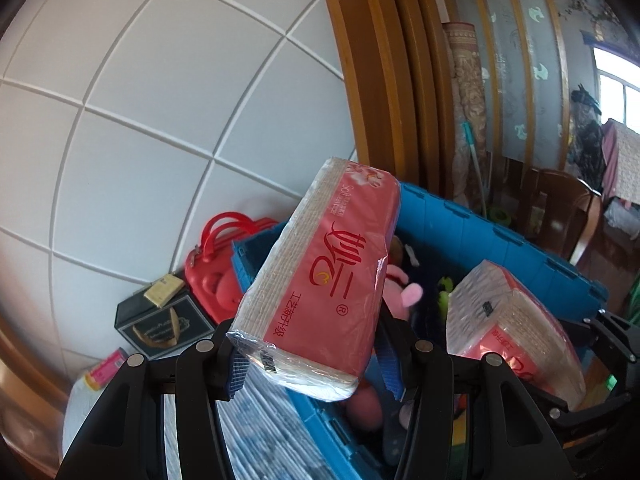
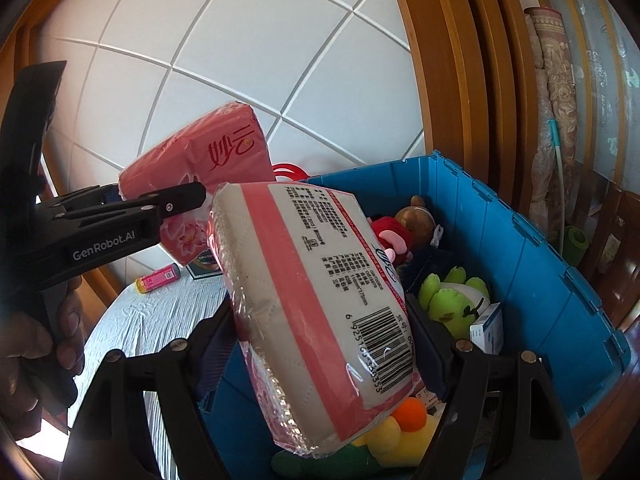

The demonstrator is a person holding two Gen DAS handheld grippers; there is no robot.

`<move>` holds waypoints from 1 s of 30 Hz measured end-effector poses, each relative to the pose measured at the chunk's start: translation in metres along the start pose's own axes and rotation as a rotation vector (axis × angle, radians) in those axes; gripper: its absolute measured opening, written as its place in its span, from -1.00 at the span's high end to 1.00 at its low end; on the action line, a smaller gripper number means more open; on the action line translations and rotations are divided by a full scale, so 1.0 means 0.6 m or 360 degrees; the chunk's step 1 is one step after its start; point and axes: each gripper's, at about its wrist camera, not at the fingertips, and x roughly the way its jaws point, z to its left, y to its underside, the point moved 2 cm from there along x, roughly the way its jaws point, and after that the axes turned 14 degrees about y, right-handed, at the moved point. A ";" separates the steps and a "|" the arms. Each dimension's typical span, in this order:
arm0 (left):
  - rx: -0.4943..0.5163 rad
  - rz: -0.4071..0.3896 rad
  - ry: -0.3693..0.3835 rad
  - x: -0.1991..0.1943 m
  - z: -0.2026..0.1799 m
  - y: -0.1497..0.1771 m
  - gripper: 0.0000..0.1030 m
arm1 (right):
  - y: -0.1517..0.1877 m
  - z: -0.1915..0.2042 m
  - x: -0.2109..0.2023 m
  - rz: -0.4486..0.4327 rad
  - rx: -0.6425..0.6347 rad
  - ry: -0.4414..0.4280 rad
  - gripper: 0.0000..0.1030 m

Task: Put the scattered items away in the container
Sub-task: 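Lower both held tissue packs with both tools over the crate opening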

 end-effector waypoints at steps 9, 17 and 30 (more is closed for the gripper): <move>0.0012 -0.0028 0.0048 0.009 -0.019 -0.026 -0.01 | 0.001 -0.027 0.000 0.0000 0.0034 0.0040 -0.50; 0.0025 -0.0068 0.0071 0.016 -0.029 -0.049 -0.01 | 0.001 -0.043 0.003 0.0013 0.0036 0.0077 -0.50; 0.0007 -0.0089 0.0101 0.047 -0.022 -0.080 -0.01 | -0.006 -0.057 0.017 0.0024 0.0032 0.0126 -0.50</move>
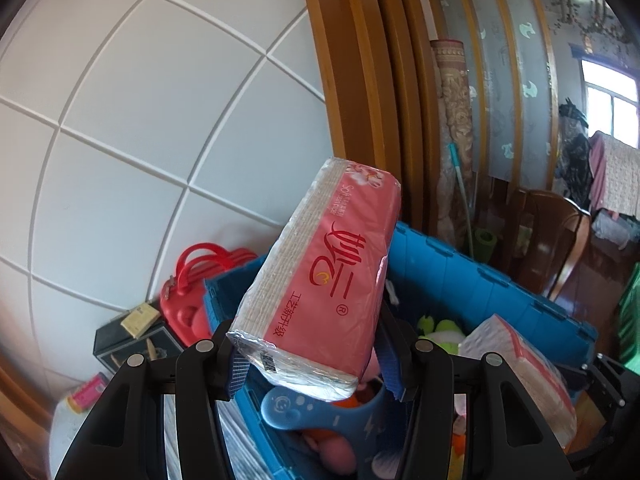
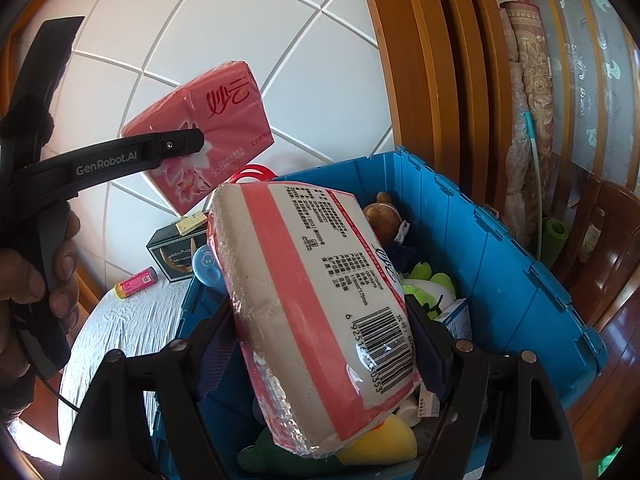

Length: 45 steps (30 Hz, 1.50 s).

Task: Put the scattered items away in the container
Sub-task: 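Lower both held tissue packs with both tools over the crate opening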

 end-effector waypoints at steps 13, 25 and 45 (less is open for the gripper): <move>-0.0040 0.0030 -0.0002 0.050 0.028 -0.018 -0.01 | -0.013 -0.012 0.024 0.0007 0.0011 0.0041 -0.50; -0.0080 0.0092 -0.0009 0.104 0.063 -0.018 -0.01 | -0.018 -0.036 0.062 0.0056 0.0040 0.0106 -0.50; -0.0155 0.0123 -0.0056 0.198 0.137 -0.035 -0.01 | -0.034 -0.047 0.112 0.0111 0.0009 0.0148 -0.50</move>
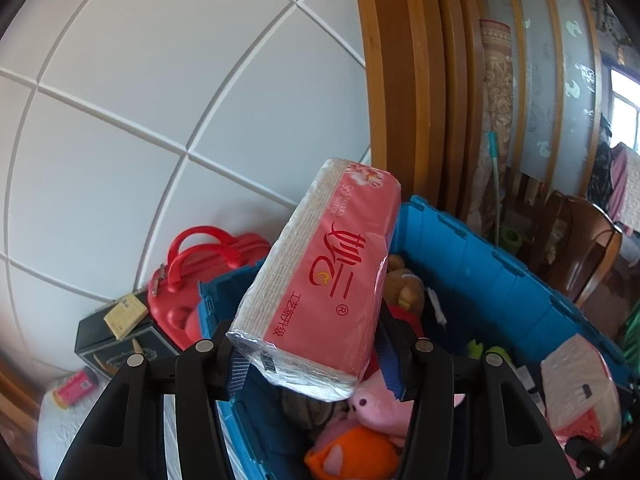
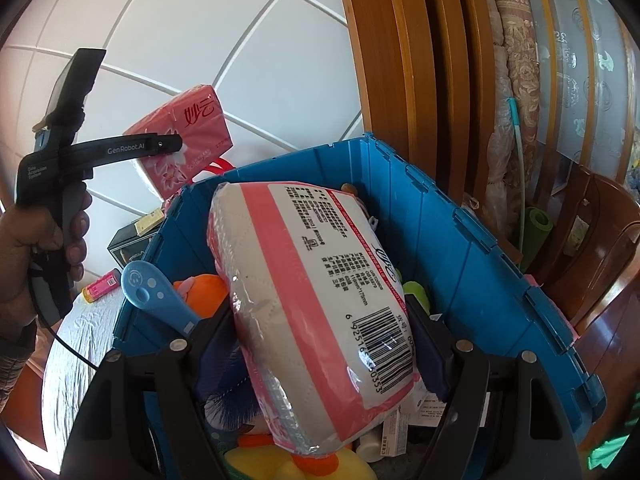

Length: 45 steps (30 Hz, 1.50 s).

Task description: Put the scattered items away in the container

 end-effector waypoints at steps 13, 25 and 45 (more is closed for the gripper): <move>-0.0064 0.0047 0.0009 0.050 0.022 -0.006 -0.01 | -0.003 -0.015 0.017 0.0038 -0.0012 0.0056 -0.50; -0.0084 0.0011 -0.0008 0.053 0.039 -0.025 -0.02 | -0.012 -0.006 0.024 0.0037 -0.0048 0.0076 -0.54; -0.0067 -0.0060 0.0006 0.028 0.038 -0.034 -0.42 | -0.023 0.001 0.011 -0.0025 -0.0050 0.0108 -0.76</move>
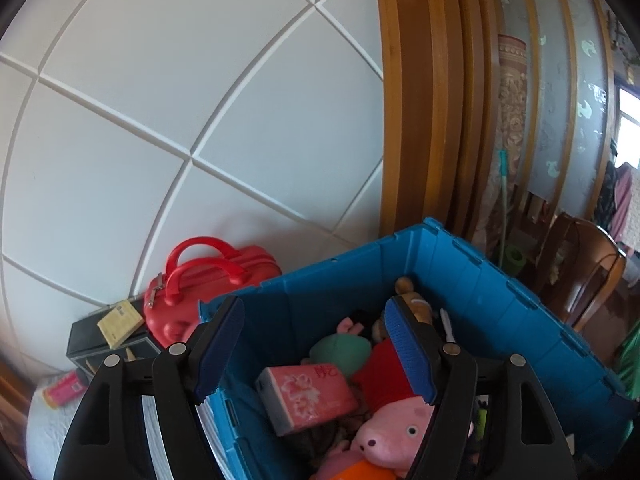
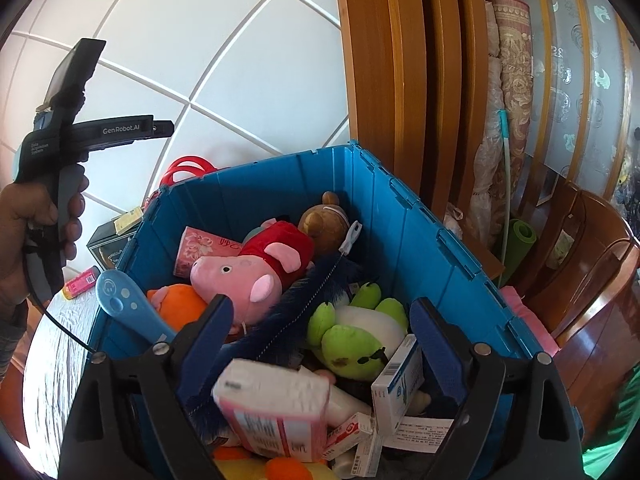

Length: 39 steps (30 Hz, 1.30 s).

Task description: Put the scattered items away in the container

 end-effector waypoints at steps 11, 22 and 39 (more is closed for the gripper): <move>-0.0004 0.0007 -0.0009 -0.030 -0.013 0.004 -0.48 | 0.001 0.005 -0.015 -0.0039 0.0020 -0.0027 -1.00; -0.0048 -0.0022 -0.0040 -0.103 -0.032 0.031 -0.60 | 0.006 0.011 -0.064 -0.0106 0.0015 -0.0049 -1.00; -0.0205 -0.0065 -0.0192 -0.250 0.007 0.115 -0.98 | 0.029 0.089 -0.123 -0.0149 -0.0152 -0.0223 -1.00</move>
